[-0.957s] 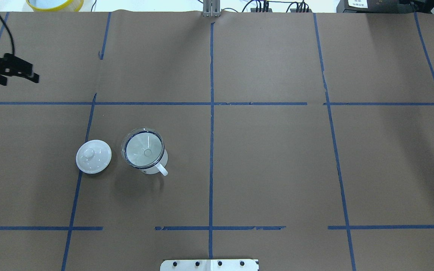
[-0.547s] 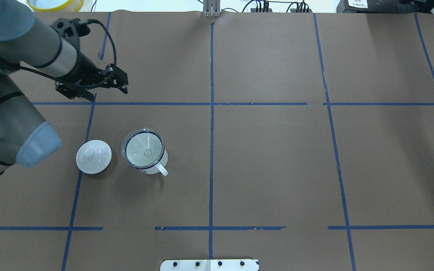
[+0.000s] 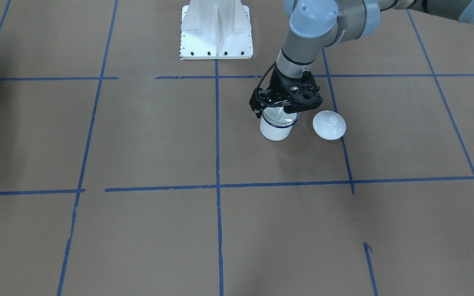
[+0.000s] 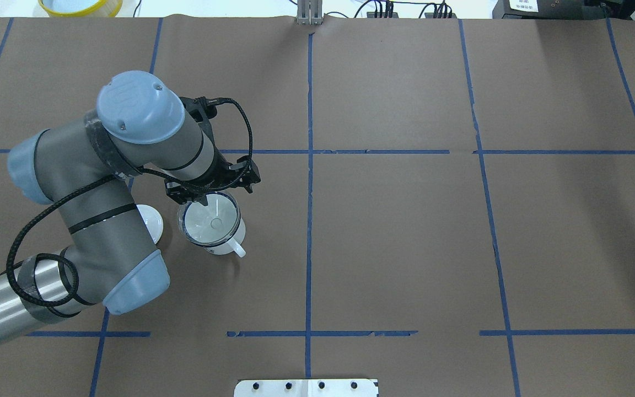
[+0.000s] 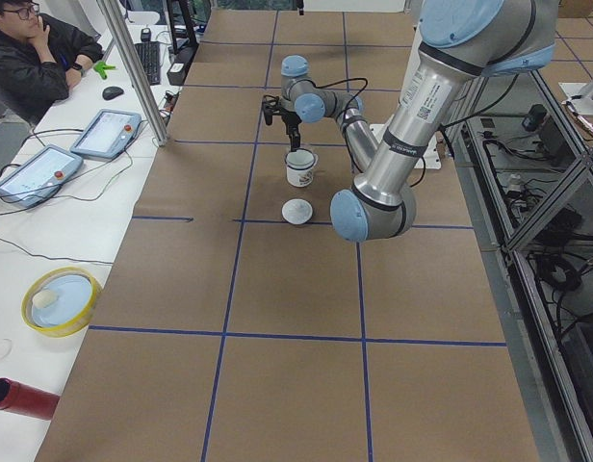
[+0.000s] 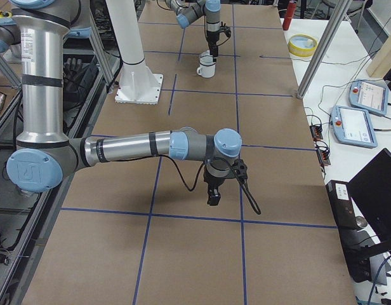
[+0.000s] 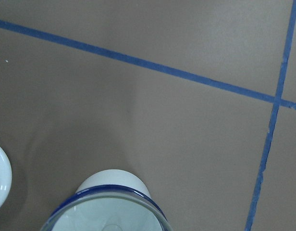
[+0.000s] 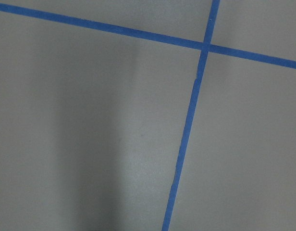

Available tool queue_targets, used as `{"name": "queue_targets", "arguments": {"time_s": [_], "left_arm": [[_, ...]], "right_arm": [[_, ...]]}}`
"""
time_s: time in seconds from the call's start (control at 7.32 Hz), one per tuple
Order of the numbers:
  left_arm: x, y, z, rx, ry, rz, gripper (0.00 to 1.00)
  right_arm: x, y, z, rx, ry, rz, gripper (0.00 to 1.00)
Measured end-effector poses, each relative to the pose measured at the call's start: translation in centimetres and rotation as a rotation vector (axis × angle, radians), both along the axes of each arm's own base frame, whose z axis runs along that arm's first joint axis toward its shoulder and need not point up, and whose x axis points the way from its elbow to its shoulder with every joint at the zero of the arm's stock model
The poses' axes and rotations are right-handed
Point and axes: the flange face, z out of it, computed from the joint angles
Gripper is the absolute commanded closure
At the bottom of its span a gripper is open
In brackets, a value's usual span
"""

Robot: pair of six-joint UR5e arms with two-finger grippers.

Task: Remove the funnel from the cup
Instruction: 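Lower the left gripper and grasp the clear glass funnel in the mug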

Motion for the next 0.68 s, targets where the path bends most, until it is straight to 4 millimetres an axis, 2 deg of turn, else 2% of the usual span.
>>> {"name": "queue_targets", "arguments": {"time_s": [0.27,0.41,0.55,0.68], "left_arm": [[1.04,0.45,0.08,-0.005,-0.007,0.008,0.57],[1.26,0.64,0.16,-0.006,-0.008,0.012,0.7],[1.44,0.82,0.21,-0.007,-0.01,0.016,0.99],[1.56,0.96,0.28,-0.008,-0.011,0.019,1.0]], "right_arm": [[0.0,0.0,0.0,0.001,0.0,-0.001,0.0],[0.0,0.0,0.0,0.001,0.0,-0.001,0.0],[0.0,0.0,0.0,0.001,0.0,-0.001,0.0],[0.0,0.0,0.0,0.001,0.0,-0.001,0.0]]}}
